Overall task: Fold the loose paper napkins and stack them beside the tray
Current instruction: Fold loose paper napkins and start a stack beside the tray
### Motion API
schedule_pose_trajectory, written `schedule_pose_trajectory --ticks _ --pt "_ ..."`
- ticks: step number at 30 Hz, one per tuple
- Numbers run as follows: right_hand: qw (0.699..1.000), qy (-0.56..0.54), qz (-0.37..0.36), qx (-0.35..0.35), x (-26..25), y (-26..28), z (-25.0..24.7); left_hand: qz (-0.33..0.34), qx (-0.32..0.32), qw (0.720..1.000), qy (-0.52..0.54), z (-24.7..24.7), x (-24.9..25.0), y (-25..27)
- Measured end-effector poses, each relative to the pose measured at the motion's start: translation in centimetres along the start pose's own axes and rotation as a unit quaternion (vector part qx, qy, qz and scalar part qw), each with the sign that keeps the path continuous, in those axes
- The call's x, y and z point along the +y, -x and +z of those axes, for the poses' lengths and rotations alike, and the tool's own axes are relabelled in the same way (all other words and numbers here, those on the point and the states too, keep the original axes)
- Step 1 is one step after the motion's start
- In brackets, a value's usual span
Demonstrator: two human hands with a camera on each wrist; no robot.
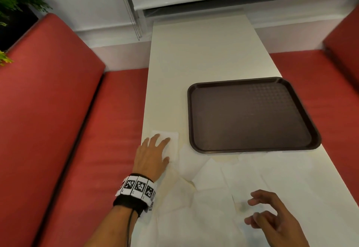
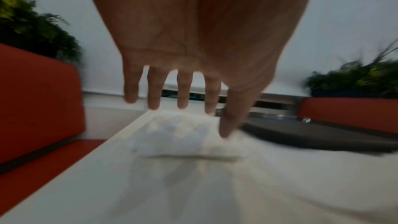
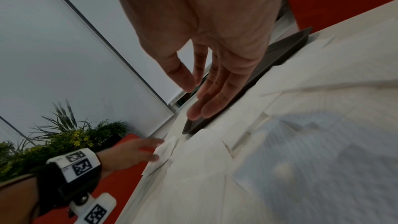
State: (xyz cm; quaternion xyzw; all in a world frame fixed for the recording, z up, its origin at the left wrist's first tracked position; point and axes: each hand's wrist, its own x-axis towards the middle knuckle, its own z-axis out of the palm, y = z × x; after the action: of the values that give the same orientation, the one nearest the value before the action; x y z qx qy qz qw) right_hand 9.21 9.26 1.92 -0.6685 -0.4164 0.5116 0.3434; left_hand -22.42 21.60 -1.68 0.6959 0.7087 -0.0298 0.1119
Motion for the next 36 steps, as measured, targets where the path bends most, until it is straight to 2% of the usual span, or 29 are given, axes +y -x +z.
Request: schedule_pose_trajectory --ticks 2,3,4,6,8,11,13,15,18,21,23,26,28,31,34,36 --pt "1.000 0.014 -0.003 -0.002 0.1 0.0 0.0 0.059 0.077 0.995 0.010 0.0 1.6 0.8" --pt "1.000 0.020 -0.004 -0.004 0.2 0.1 0.1 0.091 0.086 0.992 0.007 0.3 2.7 1.6" --pt "1.000 0.026 -0.008 -0.006 0.2 0.1 0.2 0.108 0.068 0.992 0.007 0.7 3.9 2.4" --pt "0.999 0.038 -0.017 -0.010 0.2 0.3 0.4 0.075 0.018 0.997 0.002 1.9 5.6 3.4" --pt "0.998 0.050 -0.024 -0.018 0.2 0.6 0.7 0.047 -0.001 0.998 -0.029 3.1 6.6 3.7" --pt "0.997 0.059 -0.040 -0.032 0.2 1.1 0.8 0.060 -0.010 0.997 -0.052 4.1 8.0 4.2" --pt "0.996 0.064 -0.043 -0.038 0.1 1.4 0.6 0.077 0.005 0.997 -0.023 4.2 8.4 4.7" --pt "0.995 0.073 -0.053 -0.046 -0.1 1.6 0.4 0.058 0.012 0.998 0.025 3.7 8.7 5.3" --pt "0.986 0.098 -0.130 -0.039 -0.7 1.6 0.1 0.038 0.053 0.991 0.115 1.6 8.9 6.2" --pt "0.968 0.130 -0.214 -0.009 -1.9 0.8 -0.1 0.098 0.088 0.970 0.204 -2.9 9.8 7.9" --pt "0.961 0.155 -0.228 -0.008 -3.4 0.2 -0.2 0.152 0.099 0.951 0.252 -5.6 10.5 9.0" --pt "0.977 0.092 -0.179 -0.073 -6.4 -0.1 -0.7 0.189 0.078 0.909 0.363 -8.8 12.0 10.2" --pt "0.984 -0.003 -0.140 -0.113 -7.5 0.0 -1.3 0.177 0.052 0.871 0.456 -10.0 12.7 10.5" --pt "0.984 -0.102 -0.078 -0.120 -7.8 0.5 -1.9 0.129 0.045 0.828 0.543 -10.4 13.3 10.7" --pt "0.983 -0.139 -0.031 -0.117 -7.0 1.0 -2.3 0.088 0.060 0.813 0.573 -9.5 13.9 11.0" --pt "0.983 -0.142 -0.024 -0.111 -6.6 1.3 -2.7 0.088 0.079 0.829 0.546 -9.0 14.4 11.5"
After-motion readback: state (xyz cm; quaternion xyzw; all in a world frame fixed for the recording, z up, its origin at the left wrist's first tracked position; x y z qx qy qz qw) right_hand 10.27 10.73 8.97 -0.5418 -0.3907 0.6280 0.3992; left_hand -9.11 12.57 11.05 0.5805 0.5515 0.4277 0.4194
